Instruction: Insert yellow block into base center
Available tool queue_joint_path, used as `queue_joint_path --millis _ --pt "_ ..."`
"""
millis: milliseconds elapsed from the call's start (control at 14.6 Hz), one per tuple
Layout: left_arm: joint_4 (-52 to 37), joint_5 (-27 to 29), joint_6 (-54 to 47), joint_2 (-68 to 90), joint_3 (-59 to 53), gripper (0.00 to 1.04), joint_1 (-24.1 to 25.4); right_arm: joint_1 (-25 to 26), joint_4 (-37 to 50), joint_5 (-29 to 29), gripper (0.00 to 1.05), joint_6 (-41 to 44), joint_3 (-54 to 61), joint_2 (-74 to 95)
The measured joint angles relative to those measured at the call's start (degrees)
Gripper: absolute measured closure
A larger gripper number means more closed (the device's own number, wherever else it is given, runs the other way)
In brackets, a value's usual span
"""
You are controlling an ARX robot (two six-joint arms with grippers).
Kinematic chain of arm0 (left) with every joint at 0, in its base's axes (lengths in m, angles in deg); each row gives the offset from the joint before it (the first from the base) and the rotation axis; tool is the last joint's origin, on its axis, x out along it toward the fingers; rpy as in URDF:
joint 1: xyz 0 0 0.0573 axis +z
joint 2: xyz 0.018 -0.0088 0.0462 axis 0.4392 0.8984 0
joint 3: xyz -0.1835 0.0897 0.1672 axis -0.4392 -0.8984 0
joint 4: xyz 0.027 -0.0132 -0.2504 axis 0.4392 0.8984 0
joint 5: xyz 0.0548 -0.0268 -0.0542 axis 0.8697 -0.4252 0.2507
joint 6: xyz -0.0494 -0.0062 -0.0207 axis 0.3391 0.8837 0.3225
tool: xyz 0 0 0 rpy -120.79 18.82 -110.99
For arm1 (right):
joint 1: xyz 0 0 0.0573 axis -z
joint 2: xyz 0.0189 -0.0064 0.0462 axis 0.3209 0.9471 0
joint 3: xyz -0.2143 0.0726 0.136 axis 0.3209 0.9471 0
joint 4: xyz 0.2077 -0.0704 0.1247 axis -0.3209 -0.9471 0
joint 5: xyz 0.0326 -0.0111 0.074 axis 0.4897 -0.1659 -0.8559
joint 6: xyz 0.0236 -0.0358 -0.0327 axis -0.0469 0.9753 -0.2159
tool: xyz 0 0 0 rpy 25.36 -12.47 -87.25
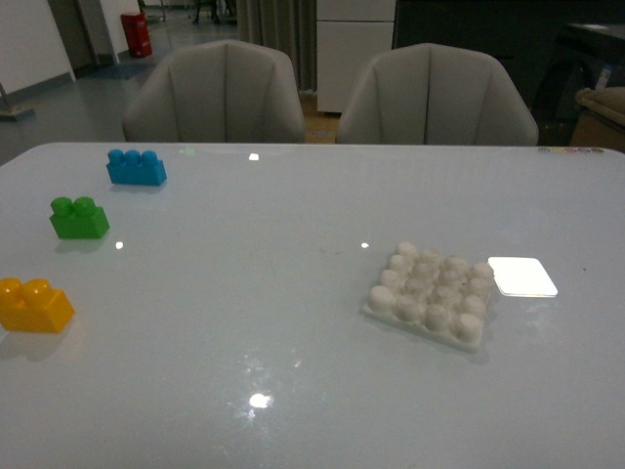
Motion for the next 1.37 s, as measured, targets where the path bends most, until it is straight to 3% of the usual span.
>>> queue_joint_path --millis 411,479,616,753,821,1095,1369 --pt "0.0 0.0 0.0 0.0 0.0 0.07 0.0 0.0 0.0 0.0 0.06 0.0 0.0 0.0" --pt "0.0 0.0 0.0 0.0 0.0 0.07 0.0 -0.7 -2.3 4.5 0.06 0.3 -1.0 2.6" --pt "0.0 0.0 0.0 0.0 0.0 0.07 0.0 4.5 12.5 5.2 0.06 1.7 -7.2 22.6" --pt "0.0 0.0 0.0 0.0 0.0 0.07 0.0 4.1 25.2 3.4 0.06 1.9 -19.5 43.5" --pt "0.0 0.0 0.0 0.0 0.0 0.07 0.0 3.2 25.8 3.0 0.06 1.7 -25.4 52.5" --pt "0.0 0.0 0.0 0.0 0.0 0.07 0.0 -1.3 13.4 2.2 0.06 -3.5 -52.5 93.8" --pt "0.0 0.0 0.0 0.0 0.0 0.07 0.0 -5.8 7.5 2.4 0.06 -9.0 -60.8 116.6"
